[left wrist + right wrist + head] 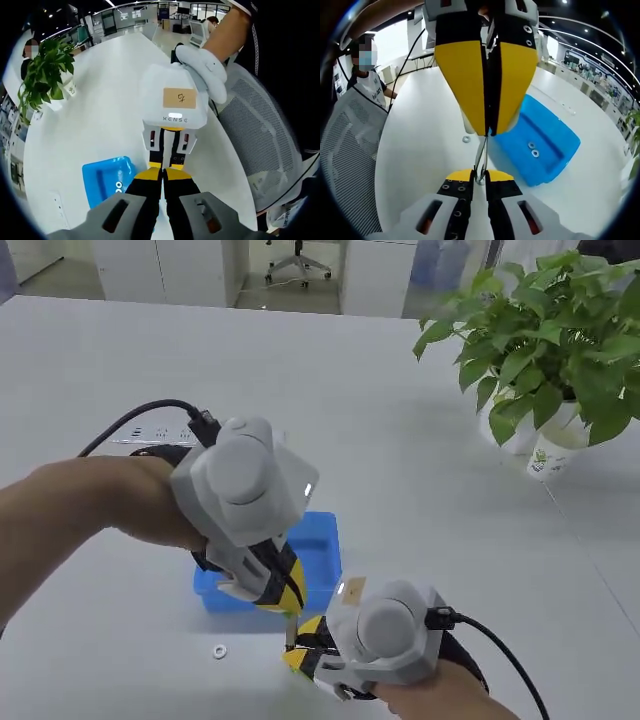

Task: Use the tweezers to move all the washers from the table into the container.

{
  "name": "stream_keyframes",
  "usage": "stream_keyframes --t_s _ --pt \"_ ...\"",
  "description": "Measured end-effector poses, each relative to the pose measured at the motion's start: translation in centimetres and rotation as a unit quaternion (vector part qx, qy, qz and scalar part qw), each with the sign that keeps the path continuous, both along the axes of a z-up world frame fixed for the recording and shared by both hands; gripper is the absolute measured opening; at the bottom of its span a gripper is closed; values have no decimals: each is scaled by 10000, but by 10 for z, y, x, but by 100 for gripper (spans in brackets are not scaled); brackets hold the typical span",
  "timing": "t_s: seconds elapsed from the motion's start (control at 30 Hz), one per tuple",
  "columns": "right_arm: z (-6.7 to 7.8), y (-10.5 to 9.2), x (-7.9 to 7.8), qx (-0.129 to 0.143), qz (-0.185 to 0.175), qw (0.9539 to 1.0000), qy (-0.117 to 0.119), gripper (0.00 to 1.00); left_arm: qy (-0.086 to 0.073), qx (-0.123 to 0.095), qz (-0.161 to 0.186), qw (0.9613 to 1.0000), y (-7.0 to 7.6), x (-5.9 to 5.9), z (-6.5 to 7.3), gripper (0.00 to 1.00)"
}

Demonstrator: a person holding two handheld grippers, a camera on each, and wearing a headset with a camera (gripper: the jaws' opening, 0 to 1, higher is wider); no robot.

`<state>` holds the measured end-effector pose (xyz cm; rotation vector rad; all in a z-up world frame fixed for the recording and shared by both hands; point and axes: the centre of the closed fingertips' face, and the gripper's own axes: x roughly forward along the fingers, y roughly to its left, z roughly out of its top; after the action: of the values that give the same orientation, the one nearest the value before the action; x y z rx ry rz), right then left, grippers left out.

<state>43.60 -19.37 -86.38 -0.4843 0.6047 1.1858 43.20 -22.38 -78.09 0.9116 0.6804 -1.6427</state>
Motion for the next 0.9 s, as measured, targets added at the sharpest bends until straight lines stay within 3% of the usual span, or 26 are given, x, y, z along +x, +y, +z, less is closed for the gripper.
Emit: stream_keyframes --t_s 0.57,0.9 --pt "3 1 -2 32 -22 10000 80 10 3 6 0 10000 2 -3 3 5" --pt "18 8 -4 38 54 10000 23 10 -8 -96 112 9999 7 -5 18 5"
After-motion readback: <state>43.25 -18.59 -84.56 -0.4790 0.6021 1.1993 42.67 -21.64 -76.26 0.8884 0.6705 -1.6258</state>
